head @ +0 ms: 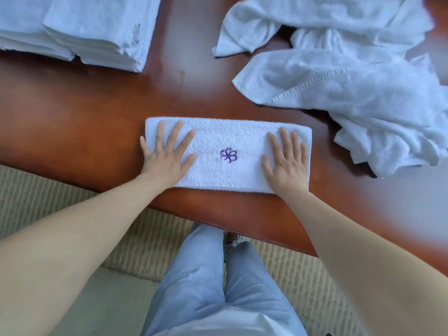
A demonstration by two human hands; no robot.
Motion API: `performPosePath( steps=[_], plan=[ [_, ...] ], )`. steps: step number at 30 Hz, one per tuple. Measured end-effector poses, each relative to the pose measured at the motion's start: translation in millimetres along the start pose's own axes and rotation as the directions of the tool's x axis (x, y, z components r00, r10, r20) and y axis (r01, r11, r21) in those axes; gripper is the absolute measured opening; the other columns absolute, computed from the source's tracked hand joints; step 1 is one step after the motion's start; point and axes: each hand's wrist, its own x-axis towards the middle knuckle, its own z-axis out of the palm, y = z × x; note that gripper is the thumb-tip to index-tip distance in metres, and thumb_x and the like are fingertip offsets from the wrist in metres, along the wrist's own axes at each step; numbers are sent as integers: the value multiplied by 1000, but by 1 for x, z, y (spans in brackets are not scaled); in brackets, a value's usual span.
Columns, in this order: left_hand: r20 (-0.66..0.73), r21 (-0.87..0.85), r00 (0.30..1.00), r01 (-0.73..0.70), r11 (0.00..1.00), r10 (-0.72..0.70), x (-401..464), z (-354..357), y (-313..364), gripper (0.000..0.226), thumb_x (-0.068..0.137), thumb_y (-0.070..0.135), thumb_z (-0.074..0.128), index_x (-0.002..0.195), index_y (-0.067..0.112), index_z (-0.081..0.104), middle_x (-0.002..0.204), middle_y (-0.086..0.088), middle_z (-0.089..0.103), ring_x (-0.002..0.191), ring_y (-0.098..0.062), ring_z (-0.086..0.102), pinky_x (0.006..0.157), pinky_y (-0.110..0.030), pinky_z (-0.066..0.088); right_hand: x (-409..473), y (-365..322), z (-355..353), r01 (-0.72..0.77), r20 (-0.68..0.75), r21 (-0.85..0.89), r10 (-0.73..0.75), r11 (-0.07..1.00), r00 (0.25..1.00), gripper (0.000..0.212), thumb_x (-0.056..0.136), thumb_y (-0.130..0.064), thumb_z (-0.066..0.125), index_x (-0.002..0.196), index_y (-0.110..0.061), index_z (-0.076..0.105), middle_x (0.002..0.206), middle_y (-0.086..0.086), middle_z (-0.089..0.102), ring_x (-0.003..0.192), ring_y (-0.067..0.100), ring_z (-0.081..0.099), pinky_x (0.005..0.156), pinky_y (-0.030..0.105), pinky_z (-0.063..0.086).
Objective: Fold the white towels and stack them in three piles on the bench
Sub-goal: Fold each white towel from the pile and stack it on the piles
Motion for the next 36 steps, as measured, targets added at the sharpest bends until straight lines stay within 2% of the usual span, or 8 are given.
performPosePath(
  steps=[4, 10, 12, 15, 26, 29, 32, 36],
  plan=[
    [177, 39, 982, 58, 998, -64, -2, -46, 27, 67, 105, 59, 19, 162, 36, -5, 170, 3, -13, 155, -40, -6, 120, -68, 4, -6, 0, -40, -72, 160, 160, 46, 984, 986, 64, 101, -42, 48, 160, -35, 24, 171, -2, 6, 158, 22, 0, 127, 44, 14],
    [192, -37, 956, -219, 975, 222, 12, -88, 95, 60, 105, 47, 34, 160, 28, 21, 170, -2, 9, 155, -29, 7, 125, -54, 2, -46, 6, -65, -332, 300, 392, 222, 858, 928, 56, 97, -23, 53, 152, -22, 41, 165, -1, 22, 147, 29, 28, 110, 43, 43],
    [197, -69, 930, -302, 951, 309, 24, -93, 123, 60, 104, 45, 37, 160, 27, 22, 170, -2, 11, 155, -29, 8, 126, -51, 4, -59, 14, -63, -400, 321, 458, 272, 794, 907, 53, 97, -19, 53, 150, -22, 45, 158, 2, 28, 122, 32, 54, 90, 39, 53],
    [190, -94, 884, -416, 905, 426, 45, -97, 163, 62, 104, 43, 41, 160, 23, 23, 169, -4, 14, 155, -29, 10, 125, -49, 10, -72, 24, -57, -496, 346, 529, 359, 688, 867, 50, 96, -17, 52, 143, -31, 48, 140, 3, 40, 75, 22, 61, 59, 28, 45],
    [170, -239, 885, -389, 890, 433, 105, -115, 260, 49, 92, 14, 52, 140, 17, 45, 136, -10, 47, 126, -32, 43, 100, -39, 41, -67, 31, -30, -574, 302, 703, 553, 421, 776, 24, 93, -23, 61, 116, -31, 60, 116, -5, 52, 82, 6, 57, 60, 22, 40],
    [296, -211, 830, -426, 880, 472, 116, -134, 267, 14, 91, 18, 53, 100, 13, 62, 107, -14, 61, 100, -31, 54, 76, -35, 47, -65, 31, -31, -585, 303, 727, 597, 360, 743, 44, 88, -16, 66, 128, -28, 51, 121, -5, 46, 87, 11, 57, 61, 23, 42],
    [353, -290, 753, -476, 830, 556, 121, -154, 260, 25, 85, 15, 63, 65, 15, 47, 69, -4, 48, 71, -22, 46, 53, -30, 31, -57, 33, -38, -621, 375, 704, 562, 345, 737, 61, 83, -9, 61, 140, -27, 48, 128, -4, 36, 104, 17, 54, 73, 28, 51],
    [353, -391, 693, -500, 773, 628, 109, -185, 232, 13, 83, 20, 74, 92, 14, 67, 85, -4, 60, 76, -18, 54, 66, -33, 42, -49, 34, -54, -645, 472, 628, 446, 435, 760, 11, 83, -21, 64, 79, -17, 55, 101, 1, 44, 88, 23, 47, 57, 27, 37]
  ],
)
